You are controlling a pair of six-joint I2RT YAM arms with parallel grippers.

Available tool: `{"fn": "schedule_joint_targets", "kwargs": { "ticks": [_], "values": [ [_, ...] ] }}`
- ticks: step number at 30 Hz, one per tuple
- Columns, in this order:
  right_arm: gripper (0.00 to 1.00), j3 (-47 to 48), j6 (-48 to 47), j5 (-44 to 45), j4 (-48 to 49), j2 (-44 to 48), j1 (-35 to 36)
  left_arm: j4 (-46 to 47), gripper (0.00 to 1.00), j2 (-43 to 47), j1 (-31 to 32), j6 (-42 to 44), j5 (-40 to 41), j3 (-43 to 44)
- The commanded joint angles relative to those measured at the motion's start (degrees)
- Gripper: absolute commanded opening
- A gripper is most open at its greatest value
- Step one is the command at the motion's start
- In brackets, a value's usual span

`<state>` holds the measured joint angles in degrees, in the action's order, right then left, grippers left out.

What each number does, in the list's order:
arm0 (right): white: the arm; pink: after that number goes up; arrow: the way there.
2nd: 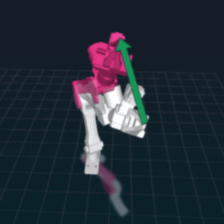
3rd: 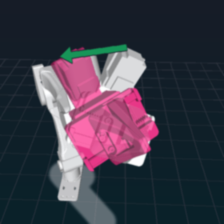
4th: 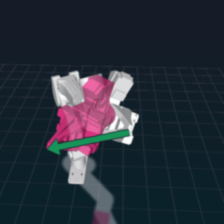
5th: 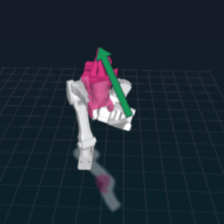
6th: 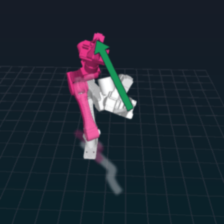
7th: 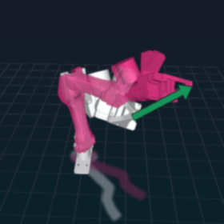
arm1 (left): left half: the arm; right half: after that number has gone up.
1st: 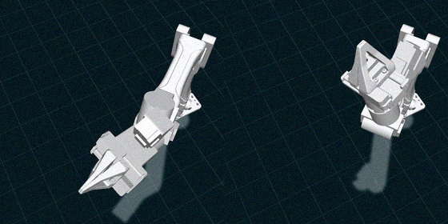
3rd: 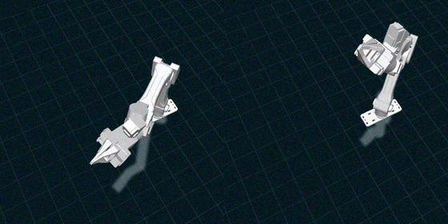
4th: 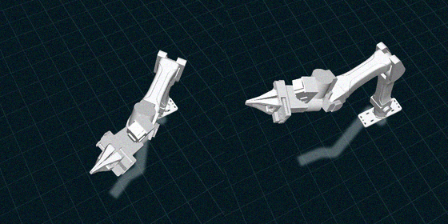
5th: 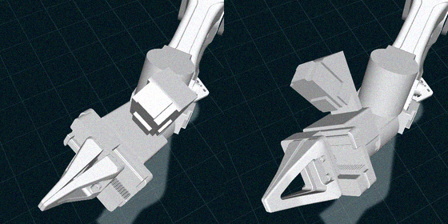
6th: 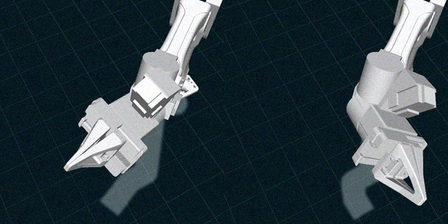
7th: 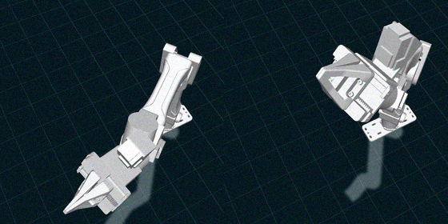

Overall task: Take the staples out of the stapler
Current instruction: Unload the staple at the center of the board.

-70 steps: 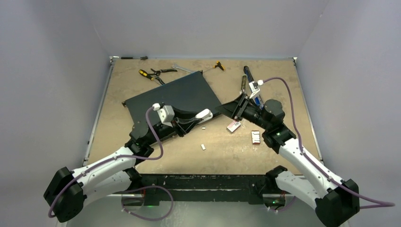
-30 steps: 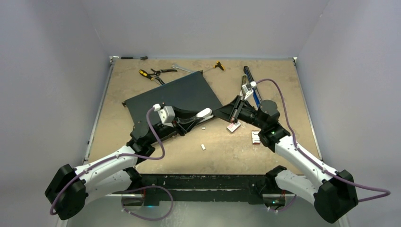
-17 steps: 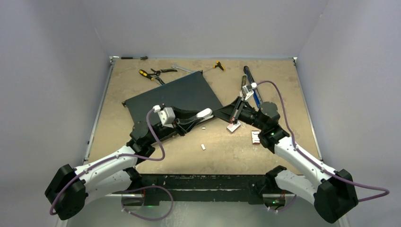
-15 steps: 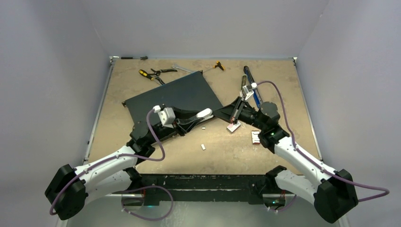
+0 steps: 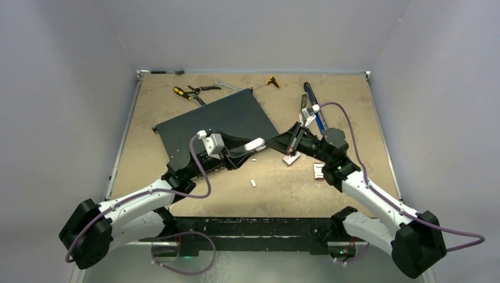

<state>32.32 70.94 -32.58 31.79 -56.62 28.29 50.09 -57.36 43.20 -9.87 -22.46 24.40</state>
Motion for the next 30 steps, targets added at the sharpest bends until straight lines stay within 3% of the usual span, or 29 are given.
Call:
{"fn": "schedule_joint_targets", "kwargs": {
  "ticks": [1, 2, 4, 13, 26, 30],
  "values": [
    [0.0, 1.4, -1.4, -2.2, 1.1, 1.2, 1.0, 0.3, 0.49, -1.1, 0.2, 0.0, -1.3, 2.4],
    [0.0, 1.6, -1.7, -2.1, 0.7, 1.1, 1.0, 0.2, 0.56, -1.1, 0.2, 0.0, -1.2, 2.5],
    [0.0, 1.8, -2.2, -2.1, 0.2, 1.0, 1.0, -0.2, 0.6, -1.3, 0.1, 0.1, -1.0, 2.7],
    [0.0, 3.7, -6.9, -0.4, -6.5, 0.7, 1.0, -0.6, 0.59, -2.2, 0.2, 0.5, -0.8, 4.0],
    [0.0, 4.8, -9.4, 0.2, -8.7, 0.5, 1.0, -3.9, 0.57, -5.9, 0.3, 0.8, -3.3, 6.3],
    [0.0, 5.2, -9.9, 0.2, -9.0, -0.1, 1.0, -4.9, 0.42, -6.1, 0.4, 1.5, -3.1, 6.9]
  ]
}}
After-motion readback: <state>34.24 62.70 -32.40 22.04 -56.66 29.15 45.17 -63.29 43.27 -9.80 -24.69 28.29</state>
